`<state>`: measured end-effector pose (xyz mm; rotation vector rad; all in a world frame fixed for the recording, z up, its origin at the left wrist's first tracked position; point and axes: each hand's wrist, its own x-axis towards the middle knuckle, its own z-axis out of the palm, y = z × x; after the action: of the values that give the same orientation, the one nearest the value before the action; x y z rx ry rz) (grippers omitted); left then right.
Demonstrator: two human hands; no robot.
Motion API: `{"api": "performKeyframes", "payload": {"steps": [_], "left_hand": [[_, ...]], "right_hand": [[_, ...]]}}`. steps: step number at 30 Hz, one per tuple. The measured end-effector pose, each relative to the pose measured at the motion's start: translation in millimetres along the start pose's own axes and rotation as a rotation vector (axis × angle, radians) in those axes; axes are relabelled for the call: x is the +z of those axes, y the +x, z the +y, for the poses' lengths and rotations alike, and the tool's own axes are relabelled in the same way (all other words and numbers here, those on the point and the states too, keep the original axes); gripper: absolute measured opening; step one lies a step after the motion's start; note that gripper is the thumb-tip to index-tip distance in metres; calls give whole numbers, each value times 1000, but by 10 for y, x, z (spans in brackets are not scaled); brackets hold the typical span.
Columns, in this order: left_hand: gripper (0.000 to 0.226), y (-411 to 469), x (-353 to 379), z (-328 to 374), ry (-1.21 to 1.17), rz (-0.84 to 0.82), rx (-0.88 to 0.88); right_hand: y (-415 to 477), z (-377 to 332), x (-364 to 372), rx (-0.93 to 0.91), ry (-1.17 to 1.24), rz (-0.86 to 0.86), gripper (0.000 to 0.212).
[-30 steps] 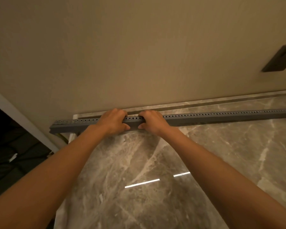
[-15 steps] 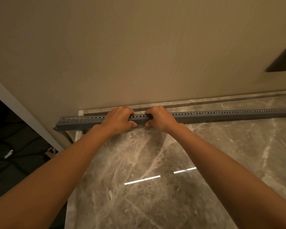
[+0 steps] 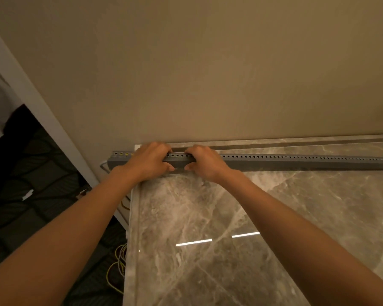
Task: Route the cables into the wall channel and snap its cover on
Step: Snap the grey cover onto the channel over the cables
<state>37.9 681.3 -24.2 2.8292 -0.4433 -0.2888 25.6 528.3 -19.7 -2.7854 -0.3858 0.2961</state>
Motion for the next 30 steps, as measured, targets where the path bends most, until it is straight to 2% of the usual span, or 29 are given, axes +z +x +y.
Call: {"api": "performKeyframes", "payload": {"steps": [8, 19, 30], "left_hand": [[33, -8, 98, 8, 2, 85, 48], [31, -104, -36, -141, -140, 59, 26], [28, -158, -140, -400, -155, 31, -28]], "right_hand": [[-11, 44, 11, -8, -31, 37, 22], [12, -47, -5, 12, -2, -1, 23], [95, -210, 110, 6, 209, 27, 29]]}}
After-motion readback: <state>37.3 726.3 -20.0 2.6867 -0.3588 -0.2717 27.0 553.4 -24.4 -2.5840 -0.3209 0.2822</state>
